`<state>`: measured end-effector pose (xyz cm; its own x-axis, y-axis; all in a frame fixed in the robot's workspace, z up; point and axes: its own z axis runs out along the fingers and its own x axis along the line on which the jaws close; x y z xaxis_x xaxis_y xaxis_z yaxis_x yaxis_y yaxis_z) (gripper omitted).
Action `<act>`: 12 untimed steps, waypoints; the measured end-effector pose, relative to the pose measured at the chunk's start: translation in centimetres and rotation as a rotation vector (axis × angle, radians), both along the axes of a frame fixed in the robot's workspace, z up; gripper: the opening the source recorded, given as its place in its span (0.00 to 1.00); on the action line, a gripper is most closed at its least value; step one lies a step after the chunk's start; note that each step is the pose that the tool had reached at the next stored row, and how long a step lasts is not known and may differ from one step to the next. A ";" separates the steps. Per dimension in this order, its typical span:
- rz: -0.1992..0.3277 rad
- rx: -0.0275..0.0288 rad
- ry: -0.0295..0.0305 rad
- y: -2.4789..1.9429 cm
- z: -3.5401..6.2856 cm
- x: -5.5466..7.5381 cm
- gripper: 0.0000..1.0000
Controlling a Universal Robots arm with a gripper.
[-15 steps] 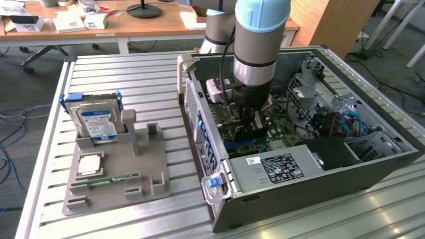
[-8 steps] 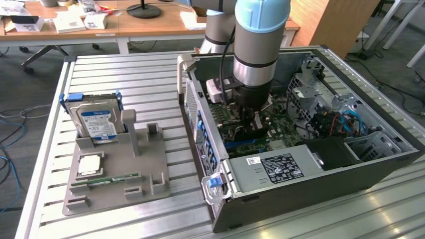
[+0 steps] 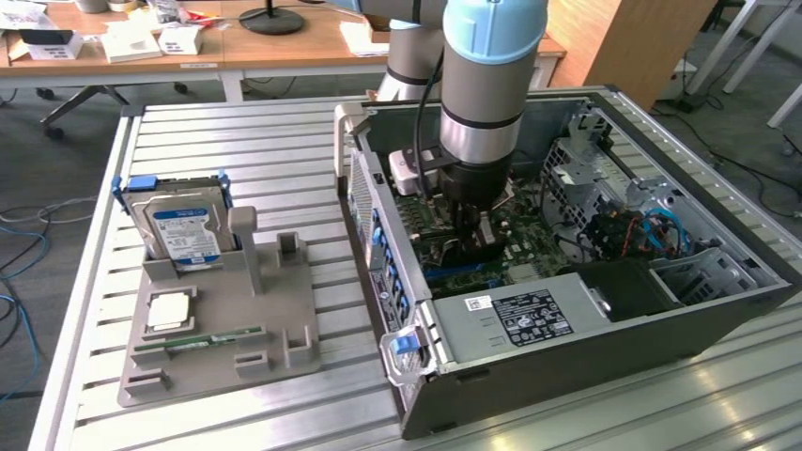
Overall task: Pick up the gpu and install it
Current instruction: 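Insert the gpu into the slot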
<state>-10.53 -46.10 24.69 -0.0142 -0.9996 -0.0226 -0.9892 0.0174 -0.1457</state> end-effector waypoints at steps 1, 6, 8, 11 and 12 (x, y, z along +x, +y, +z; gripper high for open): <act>0.000 0.0000 0.0000 0.00 0.00 0.0 0.26; 0.000 0.0002 -0.0001 0.00 -0.01 0.0 0.26; 0.000 0.0002 0.0000 0.00 -0.01 0.0 0.26; 0.000 0.0002 -0.0001 0.00 -0.01 0.0 0.26; 0.000 0.0002 -0.0001 0.00 -0.01 0.0 0.26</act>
